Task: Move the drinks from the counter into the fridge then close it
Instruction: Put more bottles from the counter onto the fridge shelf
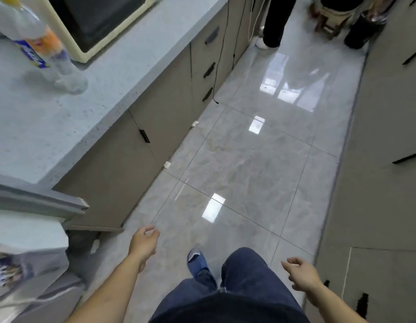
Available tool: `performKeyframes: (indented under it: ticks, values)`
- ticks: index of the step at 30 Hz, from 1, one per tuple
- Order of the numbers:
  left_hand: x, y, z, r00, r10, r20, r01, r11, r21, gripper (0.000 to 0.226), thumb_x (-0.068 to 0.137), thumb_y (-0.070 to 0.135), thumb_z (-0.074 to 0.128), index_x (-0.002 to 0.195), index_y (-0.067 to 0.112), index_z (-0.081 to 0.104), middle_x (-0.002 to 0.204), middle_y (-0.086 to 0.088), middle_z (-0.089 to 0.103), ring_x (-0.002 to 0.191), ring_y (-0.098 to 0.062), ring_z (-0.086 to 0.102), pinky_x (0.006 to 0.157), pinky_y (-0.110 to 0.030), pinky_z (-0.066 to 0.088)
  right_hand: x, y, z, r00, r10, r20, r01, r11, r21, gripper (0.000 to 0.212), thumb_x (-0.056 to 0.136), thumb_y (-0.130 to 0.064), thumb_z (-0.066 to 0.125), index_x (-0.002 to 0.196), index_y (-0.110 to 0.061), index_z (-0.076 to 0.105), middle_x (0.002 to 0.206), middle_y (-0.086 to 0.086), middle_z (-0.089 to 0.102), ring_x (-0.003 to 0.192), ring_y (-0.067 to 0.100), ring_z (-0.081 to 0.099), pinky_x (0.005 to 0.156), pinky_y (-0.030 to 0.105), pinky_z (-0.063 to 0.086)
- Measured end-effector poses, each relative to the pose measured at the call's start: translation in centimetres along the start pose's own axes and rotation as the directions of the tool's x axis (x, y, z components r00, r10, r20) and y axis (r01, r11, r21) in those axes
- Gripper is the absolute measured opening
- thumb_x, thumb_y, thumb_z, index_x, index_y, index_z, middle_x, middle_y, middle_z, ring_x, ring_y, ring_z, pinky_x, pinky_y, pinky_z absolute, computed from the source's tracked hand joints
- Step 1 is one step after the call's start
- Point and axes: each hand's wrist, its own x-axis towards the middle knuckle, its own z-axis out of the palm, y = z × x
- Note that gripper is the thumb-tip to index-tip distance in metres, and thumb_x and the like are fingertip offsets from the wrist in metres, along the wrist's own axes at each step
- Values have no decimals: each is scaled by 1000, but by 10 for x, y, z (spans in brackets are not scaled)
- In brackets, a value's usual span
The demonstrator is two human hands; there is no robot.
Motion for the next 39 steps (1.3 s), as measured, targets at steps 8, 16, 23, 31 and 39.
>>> performKeyframes:
  ticks: [8,16,23,31,39]
  values:
    - [8,48,13,982,-96,-164,60,976,-210,20,95,24,57,114,23,57,112,-3,62,93,-20,62,66,-29,53,89,-141,-4,983,-105,153,140,962,-235,34,88,-24,72,114,-3,64,75,8,58,58,23,50,47,24,42]
    - [-17,33,45,842,-406,-354,260,882,-393,31,90,33,65,116,15,62,111,-10,68,95,-29,67,86,-43,58,155,-337,33,841,-344,417,493,806,-328,31,88,-23,73,112,-5,64,73,4,61,60,19,51,57,25,39]
    - [-31,36,58,744,-552,-375,254,754,-606,30,83,22,76,110,11,69,101,-19,72,94,-34,70,92,-50,54,106,-457,87,683,-460,567,690,661,-295,20,91,-14,66,102,2,64,75,7,56,69,22,47,68,33,42]
    - [-1,111,14,725,-489,-484,50,739,-672,17,90,20,70,106,19,67,95,-11,70,85,-30,68,76,-42,56,-21,-529,171,392,-522,757,845,530,-72,17,94,-12,63,111,-12,64,101,5,65,90,19,61,95,40,52]
    - [34,221,-88,736,-183,-652,-328,745,-580,17,96,27,61,107,40,62,105,14,68,94,-5,67,78,-27,57,-127,-606,248,-11,-617,787,944,253,211,16,92,-22,68,107,-26,66,84,-7,64,73,-3,59,66,11,49]
